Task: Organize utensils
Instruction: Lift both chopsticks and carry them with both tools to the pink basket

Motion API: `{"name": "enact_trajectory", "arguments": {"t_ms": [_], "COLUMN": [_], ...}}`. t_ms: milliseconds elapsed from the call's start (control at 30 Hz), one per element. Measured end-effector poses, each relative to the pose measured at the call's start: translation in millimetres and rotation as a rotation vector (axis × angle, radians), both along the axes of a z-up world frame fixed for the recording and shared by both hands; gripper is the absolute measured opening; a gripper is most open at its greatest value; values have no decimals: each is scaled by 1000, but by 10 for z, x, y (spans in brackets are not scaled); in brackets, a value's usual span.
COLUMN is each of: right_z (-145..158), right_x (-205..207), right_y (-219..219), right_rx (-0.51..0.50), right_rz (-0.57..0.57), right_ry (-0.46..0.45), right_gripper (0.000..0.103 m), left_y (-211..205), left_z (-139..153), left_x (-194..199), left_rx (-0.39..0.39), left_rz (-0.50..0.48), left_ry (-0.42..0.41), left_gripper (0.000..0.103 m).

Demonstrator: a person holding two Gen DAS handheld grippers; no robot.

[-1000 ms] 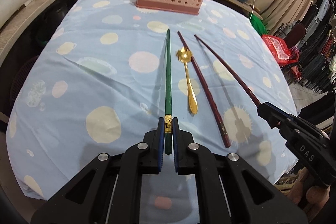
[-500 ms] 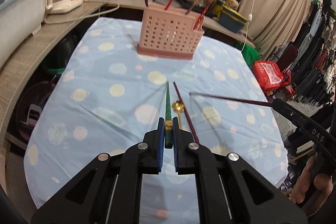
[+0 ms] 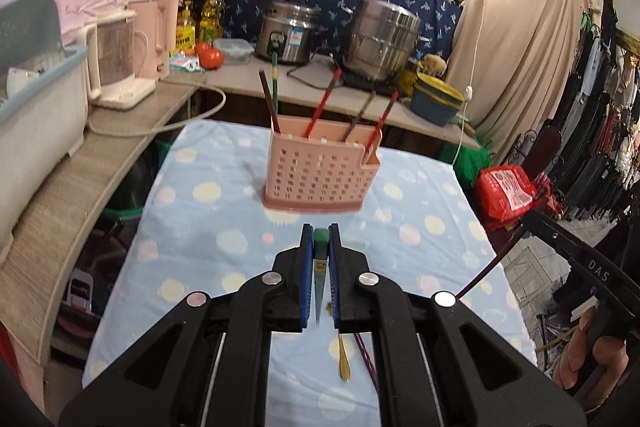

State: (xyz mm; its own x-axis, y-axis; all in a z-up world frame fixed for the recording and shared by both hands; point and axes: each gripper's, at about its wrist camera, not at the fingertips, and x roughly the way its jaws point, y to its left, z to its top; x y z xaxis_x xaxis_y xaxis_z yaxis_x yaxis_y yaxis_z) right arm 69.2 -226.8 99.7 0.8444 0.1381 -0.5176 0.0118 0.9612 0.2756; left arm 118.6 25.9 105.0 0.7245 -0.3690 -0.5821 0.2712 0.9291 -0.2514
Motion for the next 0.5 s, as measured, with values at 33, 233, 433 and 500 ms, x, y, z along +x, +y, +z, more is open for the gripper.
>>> {"name": "enact_trajectory", "arguments": {"t_ms": [33, 233, 433, 500], "right_z": [39, 304, 637, 738], "right_x": [37, 407, 855, 1020], "right_y": [-25, -145, -138, -113], "right_rx": [8, 58, 76, 82], "right_rz": [0, 2, 3, 9], "right_ry": [-7, -54, -129, -150], "right_gripper": [7, 7, 7, 7], "left_y": [7, -17, -58, -61], "left_z": [65, 412, 892, 1040], "left_x": [56, 368, 757, 875], "left_rx": [-5, -8, -18, -24], "left_rz": [2, 9, 31, 39], "left_ry": [-13, -87, -191, -225], "left_gripper": [7, 7, 7, 7]}}
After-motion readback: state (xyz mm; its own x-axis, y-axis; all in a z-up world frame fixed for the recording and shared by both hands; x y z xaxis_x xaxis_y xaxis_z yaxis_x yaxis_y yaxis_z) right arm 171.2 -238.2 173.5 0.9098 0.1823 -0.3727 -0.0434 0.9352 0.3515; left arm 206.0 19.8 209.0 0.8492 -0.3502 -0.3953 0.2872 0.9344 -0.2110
